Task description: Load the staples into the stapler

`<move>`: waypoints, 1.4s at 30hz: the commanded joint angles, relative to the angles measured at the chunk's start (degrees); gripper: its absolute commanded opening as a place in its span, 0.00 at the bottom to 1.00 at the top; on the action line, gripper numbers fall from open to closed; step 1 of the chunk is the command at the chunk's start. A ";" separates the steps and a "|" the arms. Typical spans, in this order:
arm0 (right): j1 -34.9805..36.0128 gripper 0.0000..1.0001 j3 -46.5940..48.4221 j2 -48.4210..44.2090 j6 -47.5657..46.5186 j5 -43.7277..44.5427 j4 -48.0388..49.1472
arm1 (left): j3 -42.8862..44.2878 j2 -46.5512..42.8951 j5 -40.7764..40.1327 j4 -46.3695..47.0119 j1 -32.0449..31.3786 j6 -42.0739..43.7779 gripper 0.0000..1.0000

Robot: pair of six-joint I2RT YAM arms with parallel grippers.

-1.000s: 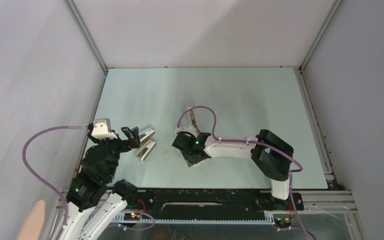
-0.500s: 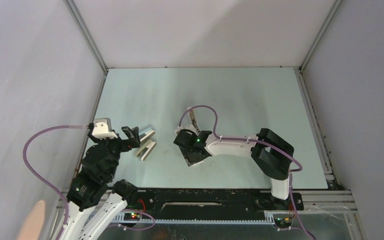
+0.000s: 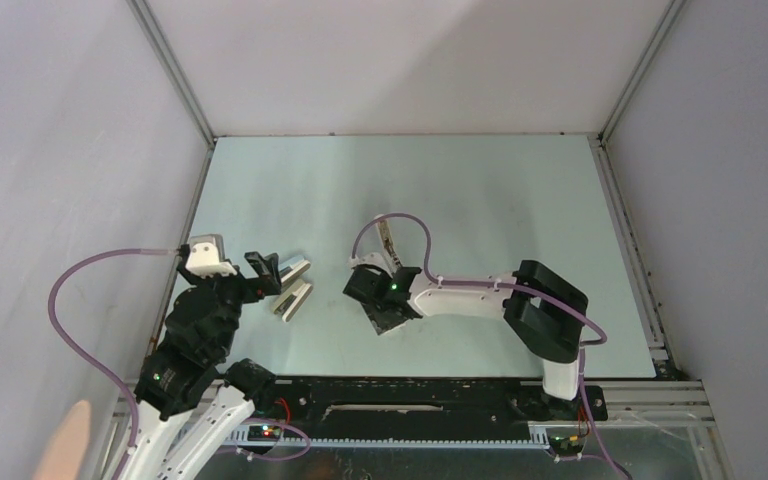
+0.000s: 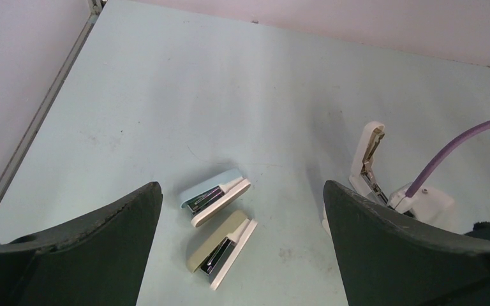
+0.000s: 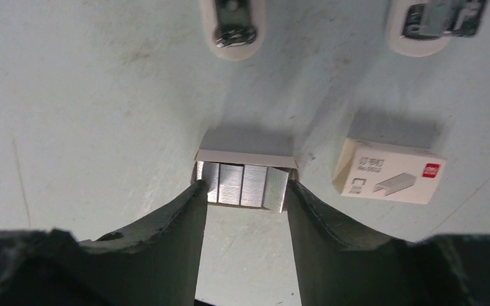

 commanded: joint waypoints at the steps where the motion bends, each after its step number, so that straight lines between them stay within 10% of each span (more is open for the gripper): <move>1: 3.46 0.44 2.81 0.14 -2.09 4.53 -2.55 | -0.71 0.86 0.92 1.76 0.81 0.79 1.00; 42: 0.84 0.33 -1.62 -2.94 5.09 -0.91 1.34 | -0.80 1.24 1.62 1.87 1.05 0.79 1.00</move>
